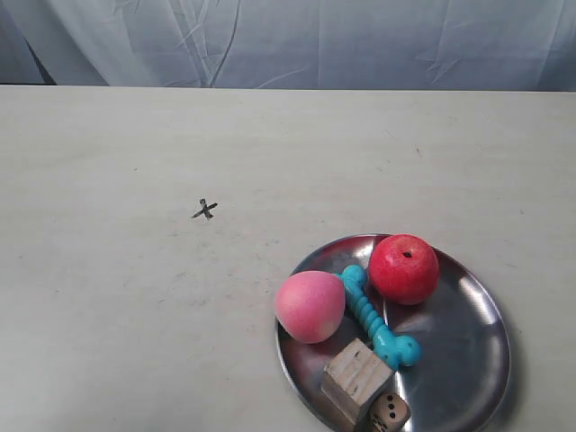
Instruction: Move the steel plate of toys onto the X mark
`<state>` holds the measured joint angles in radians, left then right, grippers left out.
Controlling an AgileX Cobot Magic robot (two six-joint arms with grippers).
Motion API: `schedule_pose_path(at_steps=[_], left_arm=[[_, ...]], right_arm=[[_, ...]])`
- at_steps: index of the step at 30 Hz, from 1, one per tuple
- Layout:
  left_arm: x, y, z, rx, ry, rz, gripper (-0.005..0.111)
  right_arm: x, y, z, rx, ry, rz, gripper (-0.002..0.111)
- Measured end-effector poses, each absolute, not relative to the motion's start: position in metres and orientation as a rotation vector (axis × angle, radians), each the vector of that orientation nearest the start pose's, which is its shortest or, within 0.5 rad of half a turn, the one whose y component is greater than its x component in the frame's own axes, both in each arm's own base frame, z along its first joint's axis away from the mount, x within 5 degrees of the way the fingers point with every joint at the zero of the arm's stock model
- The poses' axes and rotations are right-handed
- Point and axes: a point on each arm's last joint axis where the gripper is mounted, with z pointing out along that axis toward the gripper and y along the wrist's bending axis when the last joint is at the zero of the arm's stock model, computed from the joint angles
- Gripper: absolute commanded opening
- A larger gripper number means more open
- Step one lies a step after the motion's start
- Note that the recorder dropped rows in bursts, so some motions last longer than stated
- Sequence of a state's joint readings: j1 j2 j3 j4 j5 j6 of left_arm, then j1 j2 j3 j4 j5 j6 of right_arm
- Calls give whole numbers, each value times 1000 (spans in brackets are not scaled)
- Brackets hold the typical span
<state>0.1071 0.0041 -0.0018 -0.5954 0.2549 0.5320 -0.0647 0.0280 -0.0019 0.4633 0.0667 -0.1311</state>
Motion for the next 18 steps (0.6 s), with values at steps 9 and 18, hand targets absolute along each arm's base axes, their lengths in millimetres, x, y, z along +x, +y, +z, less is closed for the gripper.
schedule_pose_path(at_steps=[9, 18], left_arm=[[56, -10, 194, 28, 1698, -124, 0], [56, -10, 194, 28, 1698, -124, 0]], right_arm=[[57, -13, 216, 1009, 1151, 898, 0], [53, -27, 221, 1117, 954, 872, 0]])
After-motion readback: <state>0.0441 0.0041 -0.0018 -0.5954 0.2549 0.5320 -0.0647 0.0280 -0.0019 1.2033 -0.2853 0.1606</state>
